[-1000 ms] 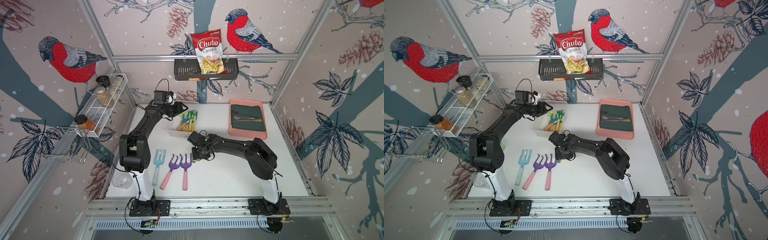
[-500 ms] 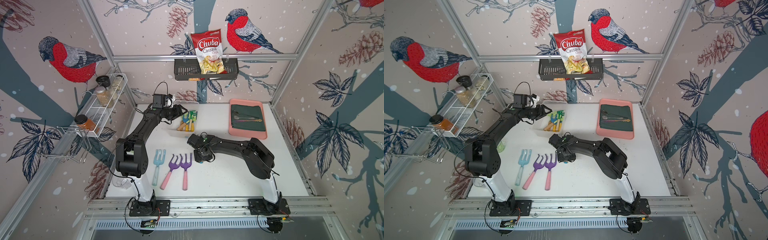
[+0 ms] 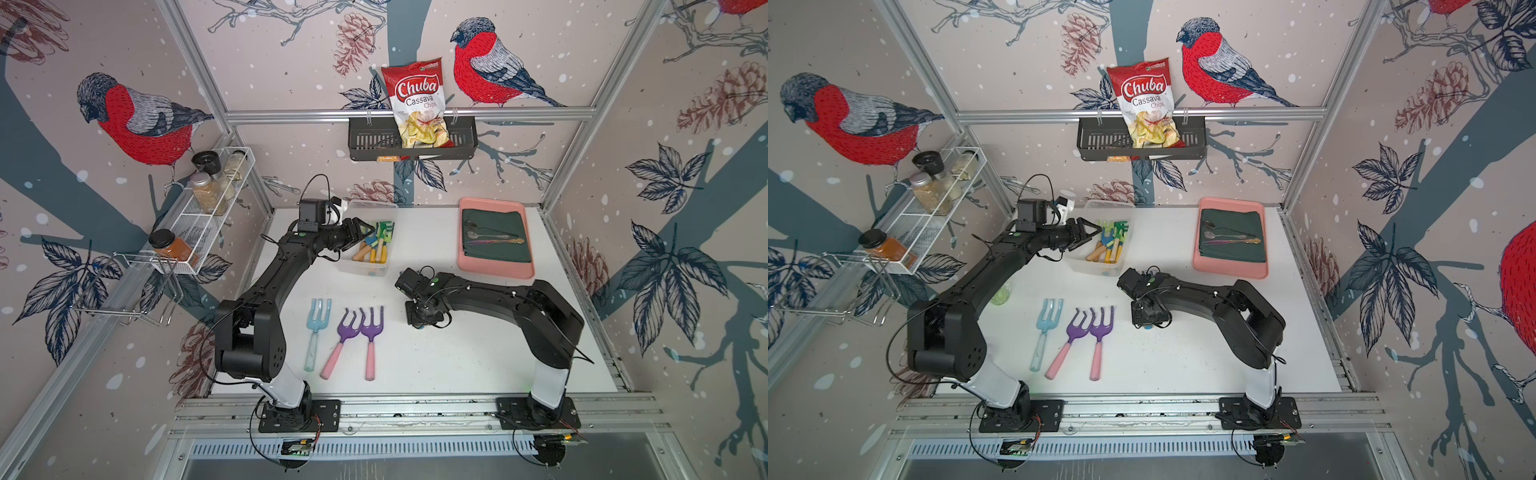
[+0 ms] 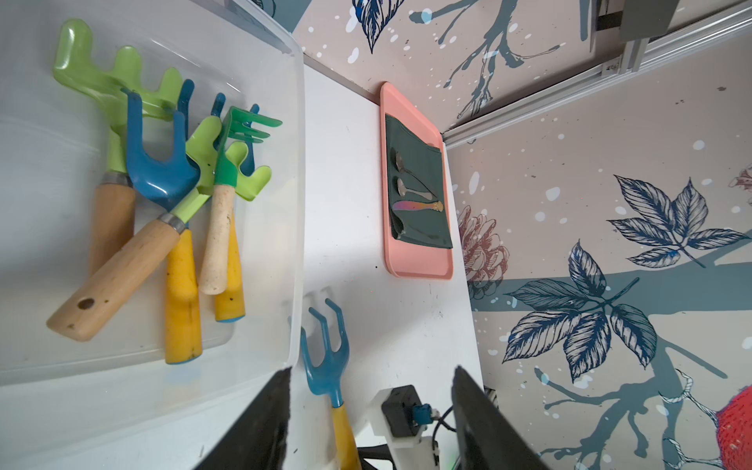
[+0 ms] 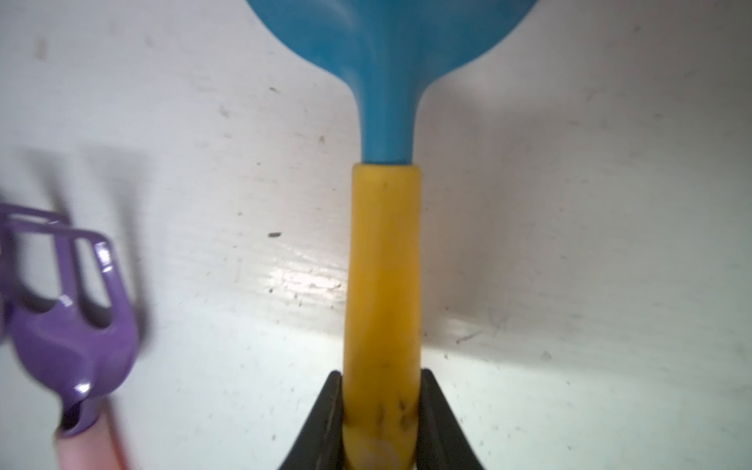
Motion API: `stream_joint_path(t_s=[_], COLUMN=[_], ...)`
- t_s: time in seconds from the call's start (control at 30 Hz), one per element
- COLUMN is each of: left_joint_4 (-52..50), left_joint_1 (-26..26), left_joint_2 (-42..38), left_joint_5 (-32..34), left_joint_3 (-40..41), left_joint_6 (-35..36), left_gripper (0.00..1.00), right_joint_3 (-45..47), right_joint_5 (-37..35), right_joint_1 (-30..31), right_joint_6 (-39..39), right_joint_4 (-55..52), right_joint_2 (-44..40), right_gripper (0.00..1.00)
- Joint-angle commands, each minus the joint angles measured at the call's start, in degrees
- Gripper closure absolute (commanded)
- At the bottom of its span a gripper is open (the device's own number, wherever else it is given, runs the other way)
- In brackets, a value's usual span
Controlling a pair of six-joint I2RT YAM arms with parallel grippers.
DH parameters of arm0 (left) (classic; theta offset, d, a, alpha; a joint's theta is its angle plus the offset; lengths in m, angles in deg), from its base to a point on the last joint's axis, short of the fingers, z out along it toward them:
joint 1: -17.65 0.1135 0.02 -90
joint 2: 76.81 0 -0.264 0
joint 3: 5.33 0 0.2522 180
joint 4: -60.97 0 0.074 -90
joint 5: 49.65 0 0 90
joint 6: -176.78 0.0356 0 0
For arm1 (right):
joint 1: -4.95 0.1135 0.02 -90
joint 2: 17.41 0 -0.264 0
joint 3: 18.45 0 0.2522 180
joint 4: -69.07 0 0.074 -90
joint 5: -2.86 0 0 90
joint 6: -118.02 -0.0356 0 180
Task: Put the rake into the storage box
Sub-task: Pick up the rake at the center of the board.
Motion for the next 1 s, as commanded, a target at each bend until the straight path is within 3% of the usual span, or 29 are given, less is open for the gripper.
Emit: stream_joint_path(t_s=[0.0, 0.33, 0.8, 0.97], left_joint_4=[5.5, 14.3, 15.7, 16.1], left_joint_1=[-1.8, -9.3, -12.5, -13.0], left_joint_2=[-2.3, -3.2, 3.4, 5.5], left_joint_5=[-0.9, -0.9, 0.1, 0.0], left_joint_3=[2.3, 9.0, 4.9, 3.6], left_joint_6=[-3.3, -10.1, -9.7, -9.8], left_gripper=[0.37, 0.37, 0.39, 0.52], right_joint_3=[1.5, -0.7, -8.8, -8.5], right_joint_5=[1.2, 6.2, 12.6, 12.7], right_joint_1=[-0.4, -4.8, -5.7, -5.6], right_joint_6=[0.1, -2.5, 1.0, 0.9], right_joint_4=[1.4, 5.8, 4.1, 4.5], right_joint_2=[-4.7, -12.9, -10.4, -10.6], right_gripper=[0.8, 0.8, 0.8, 0.8])
